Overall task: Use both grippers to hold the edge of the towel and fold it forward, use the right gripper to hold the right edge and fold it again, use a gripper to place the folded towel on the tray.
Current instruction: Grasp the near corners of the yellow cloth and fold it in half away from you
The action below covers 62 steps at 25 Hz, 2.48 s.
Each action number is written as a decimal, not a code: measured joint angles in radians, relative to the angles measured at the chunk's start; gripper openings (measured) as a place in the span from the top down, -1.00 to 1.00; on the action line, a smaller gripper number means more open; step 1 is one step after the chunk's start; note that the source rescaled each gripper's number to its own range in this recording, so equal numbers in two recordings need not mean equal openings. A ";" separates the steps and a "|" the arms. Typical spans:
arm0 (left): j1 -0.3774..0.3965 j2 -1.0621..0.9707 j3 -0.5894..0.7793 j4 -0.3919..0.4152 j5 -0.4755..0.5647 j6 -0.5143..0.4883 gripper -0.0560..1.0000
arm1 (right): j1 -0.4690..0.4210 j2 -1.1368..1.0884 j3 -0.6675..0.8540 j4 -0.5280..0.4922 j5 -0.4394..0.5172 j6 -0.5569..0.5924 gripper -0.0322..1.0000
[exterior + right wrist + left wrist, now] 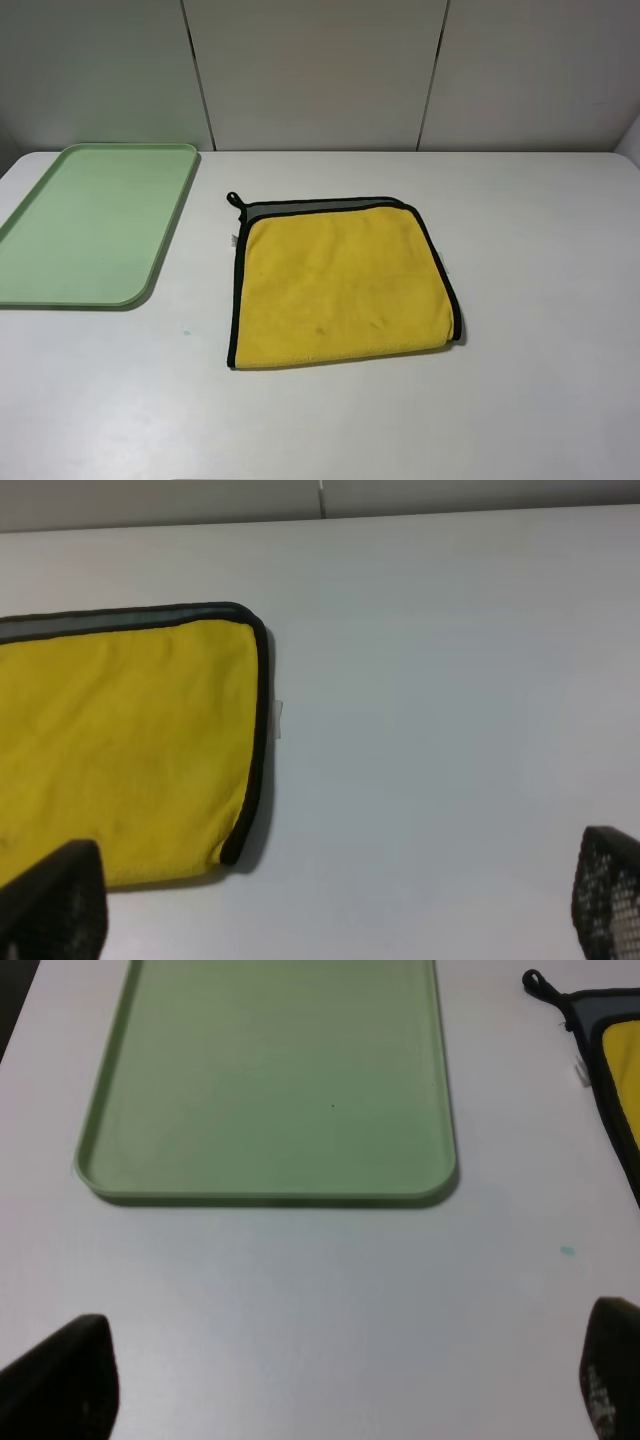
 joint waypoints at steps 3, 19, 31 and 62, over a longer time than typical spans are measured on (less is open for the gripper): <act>0.000 0.000 0.000 0.000 0.000 0.000 -0.84 | 0.000 0.000 0.000 0.000 0.000 0.000 -1.00; 0.000 0.000 0.000 0.000 0.000 0.000 -0.84 | 0.000 0.000 0.000 0.000 0.000 0.000 -1.00; 0.000 0.000 0.000 0.000 0.000 0.000 -0.84 | 0.000 0.000 0.000 0.000 0.000 0.000 -1.00; 0.000 0.143 -0.128 0.000 0.026 0.000 -0.83 | 0.001 0.112 -0.077 0.043 0.000 0.058 -1.00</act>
